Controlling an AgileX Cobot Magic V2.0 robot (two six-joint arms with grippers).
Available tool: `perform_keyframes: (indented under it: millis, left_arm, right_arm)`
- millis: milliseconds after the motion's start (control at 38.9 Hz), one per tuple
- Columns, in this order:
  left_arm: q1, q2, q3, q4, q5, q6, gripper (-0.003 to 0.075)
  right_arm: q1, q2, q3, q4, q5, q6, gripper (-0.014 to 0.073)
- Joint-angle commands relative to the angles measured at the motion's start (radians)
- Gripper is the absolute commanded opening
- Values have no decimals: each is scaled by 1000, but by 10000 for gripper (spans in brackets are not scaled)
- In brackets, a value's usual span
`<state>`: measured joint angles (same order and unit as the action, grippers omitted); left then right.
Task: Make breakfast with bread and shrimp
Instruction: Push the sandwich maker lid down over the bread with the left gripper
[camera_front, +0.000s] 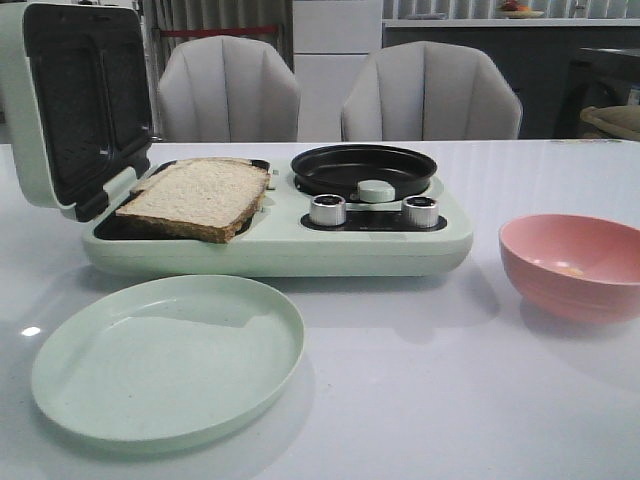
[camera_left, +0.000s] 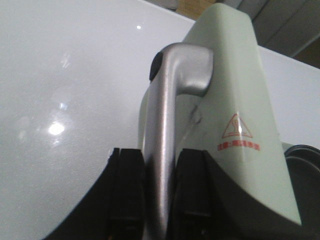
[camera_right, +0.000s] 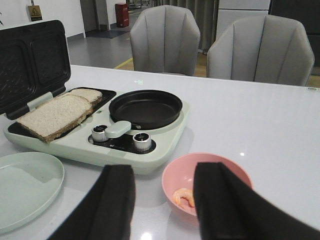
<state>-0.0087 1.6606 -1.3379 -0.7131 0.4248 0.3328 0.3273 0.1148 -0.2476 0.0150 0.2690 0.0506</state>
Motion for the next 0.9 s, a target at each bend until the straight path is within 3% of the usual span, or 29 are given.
perform_keyframes:
  millis: [0, 488, 873]
  left_arm:
    - [-63, -22, -24, -49, 6, 39, 118]
    - [-253, 124, -24, -12, 36, 74, 117]
    - [-270, 159, -28, 2, 22, 74, 117]
  right_arm:
    - [-5, 10, -28, -2, -88, -1, 395]
    - [-5, 10, -28, -2, -88, -1, 395]
    - [-5, 10, -28, -2, -88, -1, 395]
